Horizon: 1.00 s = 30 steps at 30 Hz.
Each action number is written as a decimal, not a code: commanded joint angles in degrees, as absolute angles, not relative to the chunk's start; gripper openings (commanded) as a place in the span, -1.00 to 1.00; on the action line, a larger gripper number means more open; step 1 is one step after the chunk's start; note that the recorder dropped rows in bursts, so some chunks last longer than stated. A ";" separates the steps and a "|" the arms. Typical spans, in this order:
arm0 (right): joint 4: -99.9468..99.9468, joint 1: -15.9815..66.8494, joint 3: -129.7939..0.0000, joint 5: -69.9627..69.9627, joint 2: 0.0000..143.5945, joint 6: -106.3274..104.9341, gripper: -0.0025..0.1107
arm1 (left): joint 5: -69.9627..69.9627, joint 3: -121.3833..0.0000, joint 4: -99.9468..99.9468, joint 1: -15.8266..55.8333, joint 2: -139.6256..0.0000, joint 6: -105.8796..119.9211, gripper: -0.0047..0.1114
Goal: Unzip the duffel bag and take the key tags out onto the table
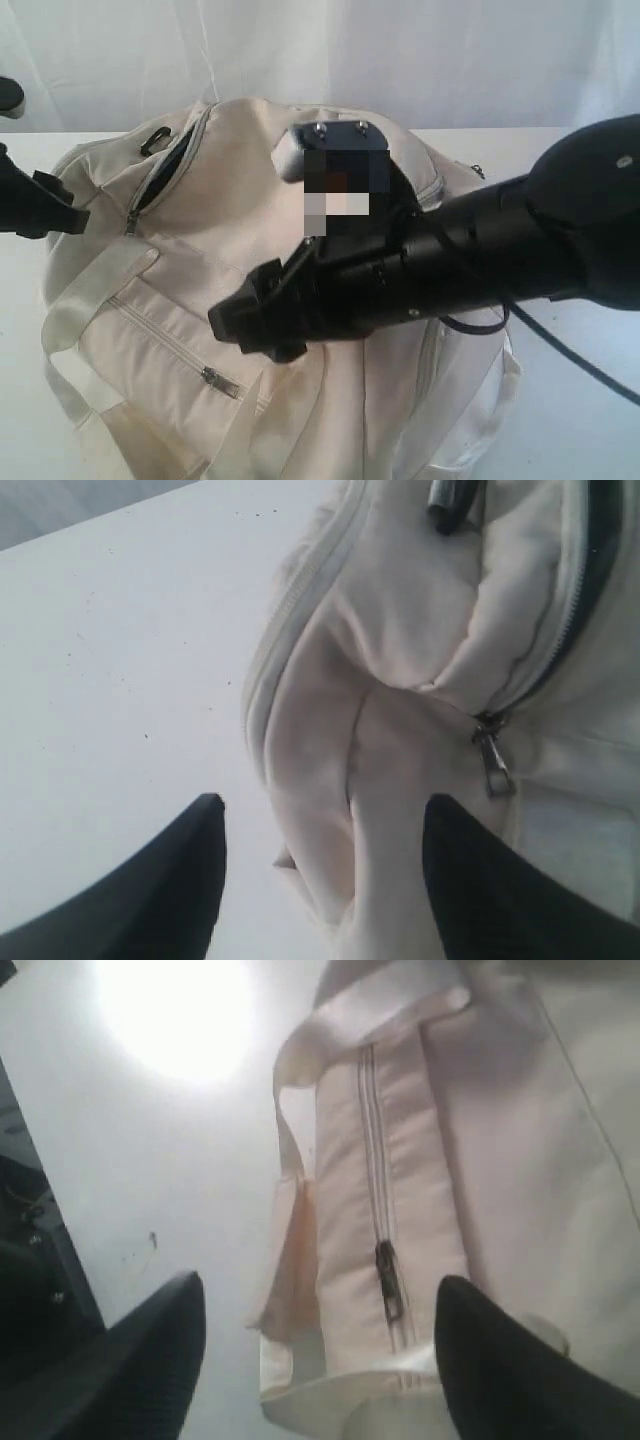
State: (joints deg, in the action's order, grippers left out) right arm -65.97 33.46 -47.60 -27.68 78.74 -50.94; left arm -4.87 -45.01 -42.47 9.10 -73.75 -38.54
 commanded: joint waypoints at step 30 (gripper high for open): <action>-4.25 41.60 -43.74 -39.74 55.56 17.22 0.13 | -4.61 -55.97 -46.77 7.02 -90.34 -40.35 -0.20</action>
State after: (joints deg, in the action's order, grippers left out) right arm -12.40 41.37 -44.00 -38.54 55.62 10.11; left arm -4.35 -55.83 -46.49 7.16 -90.20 -39.16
